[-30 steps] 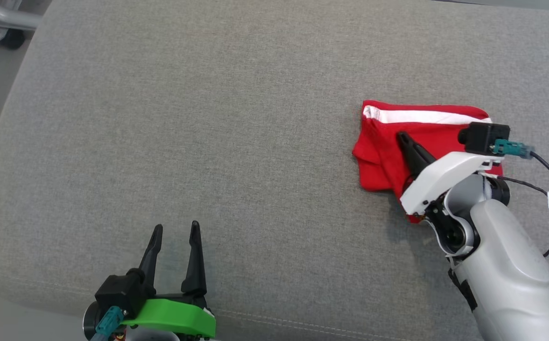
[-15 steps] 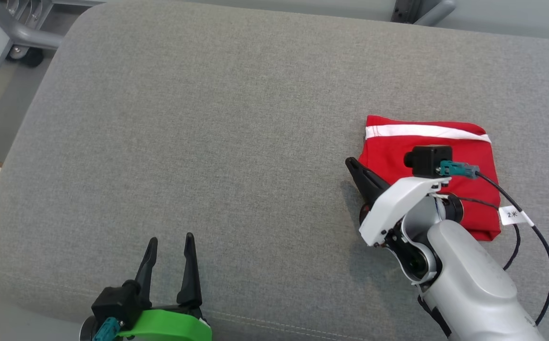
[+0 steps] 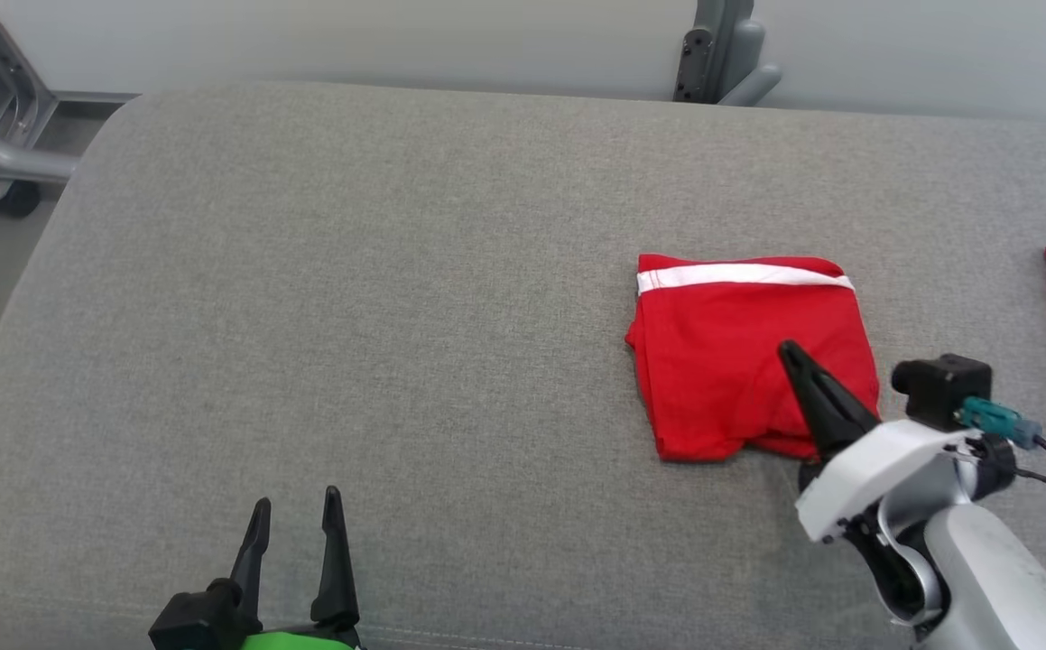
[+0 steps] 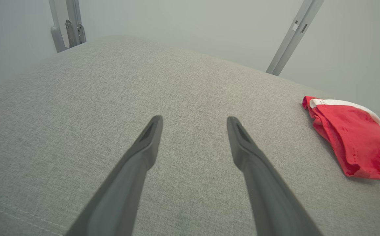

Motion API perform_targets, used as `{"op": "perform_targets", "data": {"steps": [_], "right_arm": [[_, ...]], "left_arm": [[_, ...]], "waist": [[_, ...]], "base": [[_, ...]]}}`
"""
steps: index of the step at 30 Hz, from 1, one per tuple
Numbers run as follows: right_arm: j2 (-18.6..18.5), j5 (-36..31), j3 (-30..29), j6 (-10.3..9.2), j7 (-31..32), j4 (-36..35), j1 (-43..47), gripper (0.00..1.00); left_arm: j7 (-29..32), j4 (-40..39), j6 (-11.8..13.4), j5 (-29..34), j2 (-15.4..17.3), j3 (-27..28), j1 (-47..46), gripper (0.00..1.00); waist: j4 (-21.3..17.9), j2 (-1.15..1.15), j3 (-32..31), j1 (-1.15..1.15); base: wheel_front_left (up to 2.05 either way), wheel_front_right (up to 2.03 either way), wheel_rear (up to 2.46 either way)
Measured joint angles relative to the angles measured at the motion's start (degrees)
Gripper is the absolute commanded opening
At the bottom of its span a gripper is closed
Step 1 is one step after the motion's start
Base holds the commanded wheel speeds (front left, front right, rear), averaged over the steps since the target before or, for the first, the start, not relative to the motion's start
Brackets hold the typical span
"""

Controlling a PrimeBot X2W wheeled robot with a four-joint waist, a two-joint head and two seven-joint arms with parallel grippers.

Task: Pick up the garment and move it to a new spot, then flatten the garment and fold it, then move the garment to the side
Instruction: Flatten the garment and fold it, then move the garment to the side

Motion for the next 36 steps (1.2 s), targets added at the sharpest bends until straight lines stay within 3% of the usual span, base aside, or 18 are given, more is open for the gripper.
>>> {"op": "perform_targets", "data": {"steps": [5, 6, 7, 9, 16, 25, 31, 36], "right_arm": [[-0.9, -5.0, -6.4, 0.0, -3.5, -2.5, 6.1, 0.0], [-1.0, -6.9, -7.6, 0.0, -4.4, -2.7, 7.3, 0.21], [-1.1, -8.3, -8.9, 0.0, -5.4, -2.8, 8.3, 0.53], [-0.5, -9.8, -11.7, -0.01, -7.6, -2.5, 10.3, 1.0], [2.3, -18.1, -20.0, 0.01, -13.9, 1.1, 14.5, 1.0], [4.2, -22.1, -22.6, 0.01, -14.2, 2.5, 15.6, 1.0], [4.9, -15.4, -21.8, 0.01, -13.7, 4.1, 11.0, 1.0], [2.8, -5.0, -17.5, 0.01, 0.3, 5.6, -0.2, 1.0]], "left_arm": [[0.0, -0.3, 0.0, -0.1, -0.1, 0.9, 1.0, 1.0], [0.0, -0.4, 0.0, -0.1, -0.1, 1.1, 1.1, 1.0], [0.0, -0.4, 0.0, -0.1, -0.1, 1.2, 1.2, 1.0], [0.0, -0.5, -0.1, -0.1, -0.3, 1.5, 1.7, 1.0], [0.0, -2.4, -2.1, 2.7, -0.5, 4.5, 3.5, 1.0], [0.0, -1.6, -5.0, 5.3, -0.5, 6.7, 4.4, 1.0], [0.0, -1.9, -5.6, 5.4, -0.5, 7.0, 3.9, 1.0], [0.0, -1.7, -6.0, 5.5, -0.5, 5.7, 1.0, 1.0]], "waist": [[-1.9, 0.0, -1.7, 0.0], [-2.2, 0.0, -1.9, 0.0], [-2.5, 0.0, -2.2, 0.0], [-3.1, 0.0, -2.7, 0.0], [-5.5, 0.0, -4.5, 0.0], [-6.3, 0.0, -4.9, 0.0], [-6.0, 0.0, -3.3, 0.0], [-5.9, 0.0, -0.3, 0.0]], "base": [[0.0, 0.0, 0.0], [0.0, 0.0, 0.0], [0.0, 0.0, 0.0], [0.0, 0.0, 0.0], [0.0, 0.0, 0.0], [0.0, 0.0, 0.0], [0.0, 0.0, 0.0], [0.0, 0.0, 0.0]]}}
